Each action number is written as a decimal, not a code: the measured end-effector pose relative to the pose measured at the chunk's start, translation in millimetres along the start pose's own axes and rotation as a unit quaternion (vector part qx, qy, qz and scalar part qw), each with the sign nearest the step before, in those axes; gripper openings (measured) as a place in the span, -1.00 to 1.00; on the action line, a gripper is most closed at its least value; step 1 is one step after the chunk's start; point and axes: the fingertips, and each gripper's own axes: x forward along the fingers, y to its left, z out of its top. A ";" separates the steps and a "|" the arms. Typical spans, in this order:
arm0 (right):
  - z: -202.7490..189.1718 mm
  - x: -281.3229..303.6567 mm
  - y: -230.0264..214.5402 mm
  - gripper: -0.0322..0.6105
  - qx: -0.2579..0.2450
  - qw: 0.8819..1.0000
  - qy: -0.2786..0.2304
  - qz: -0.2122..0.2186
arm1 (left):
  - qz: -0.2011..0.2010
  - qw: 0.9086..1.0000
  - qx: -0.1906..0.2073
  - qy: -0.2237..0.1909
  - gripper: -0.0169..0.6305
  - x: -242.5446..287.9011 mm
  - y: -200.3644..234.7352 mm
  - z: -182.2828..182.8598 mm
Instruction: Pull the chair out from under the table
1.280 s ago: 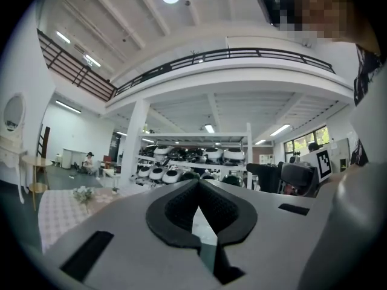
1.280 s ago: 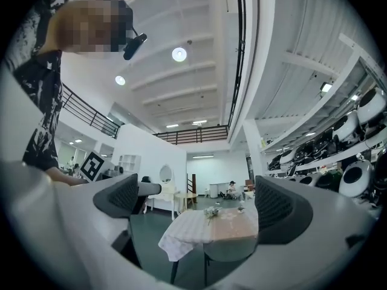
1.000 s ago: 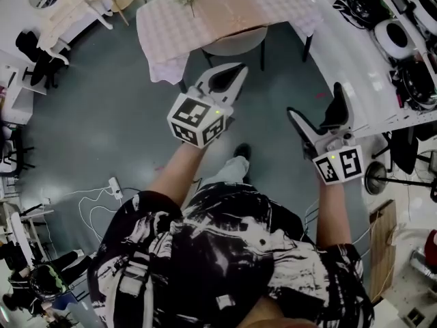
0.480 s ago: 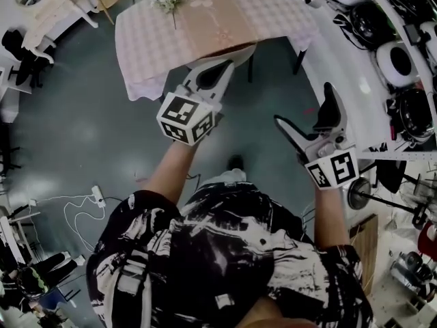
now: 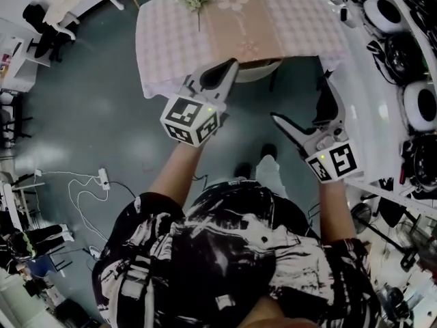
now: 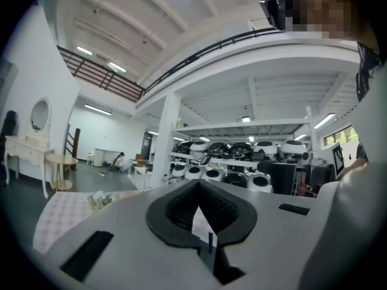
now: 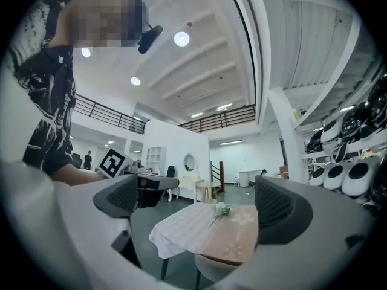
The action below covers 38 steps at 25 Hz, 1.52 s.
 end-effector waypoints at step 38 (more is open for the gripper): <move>-426.5 180.5 -58.4 0.89 -0.249 0.773 0.431 0.394 | 0.171 0.982 -0.064 0.045 -0.95 60.0 186.6 -92.3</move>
